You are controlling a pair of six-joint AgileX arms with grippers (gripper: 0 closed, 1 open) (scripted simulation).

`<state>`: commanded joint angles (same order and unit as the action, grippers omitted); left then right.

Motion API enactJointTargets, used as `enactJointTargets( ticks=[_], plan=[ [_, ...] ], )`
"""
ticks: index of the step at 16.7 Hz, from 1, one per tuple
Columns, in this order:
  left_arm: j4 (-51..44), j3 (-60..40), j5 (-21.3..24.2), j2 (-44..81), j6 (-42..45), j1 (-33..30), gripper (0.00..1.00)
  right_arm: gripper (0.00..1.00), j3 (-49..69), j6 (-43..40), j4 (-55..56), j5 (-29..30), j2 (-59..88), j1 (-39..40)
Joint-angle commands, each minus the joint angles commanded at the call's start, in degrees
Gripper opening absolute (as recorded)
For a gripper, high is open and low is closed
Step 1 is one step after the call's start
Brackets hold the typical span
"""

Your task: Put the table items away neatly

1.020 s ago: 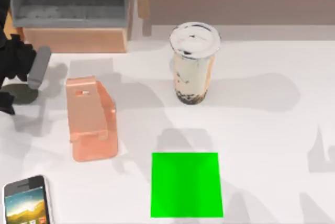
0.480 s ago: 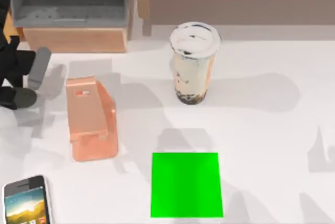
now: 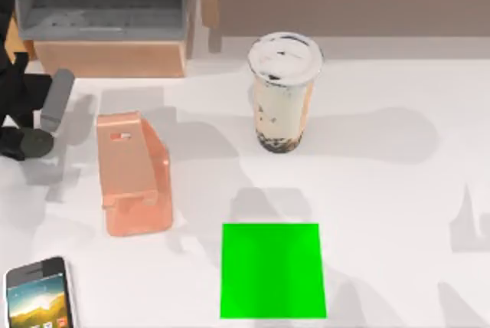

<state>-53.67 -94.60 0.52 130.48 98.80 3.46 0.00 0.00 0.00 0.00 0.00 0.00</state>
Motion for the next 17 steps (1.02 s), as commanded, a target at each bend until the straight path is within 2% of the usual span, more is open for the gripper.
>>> enactJointTargets(
  ticks=[4,11,17],
  plan=[
    [-3.6,-1.8,-0.2,-1.6,-0.5,0.0,0.00,1.00,0.0,0.0,0.0,0.0,0.0,0.0],
    [-20.1,-13.8,-0.2,-5.3,-0.5,-0.4,0.00,1.00,0.0,0.0,0.0,0.0,0.0,0.0],
    [-21.3,-15.0,-0.3,-5.7,-0.6,-0.2,0.00,1.00,0.0,0.0,0.0,0.0,0.0,0.0]
  ],
)
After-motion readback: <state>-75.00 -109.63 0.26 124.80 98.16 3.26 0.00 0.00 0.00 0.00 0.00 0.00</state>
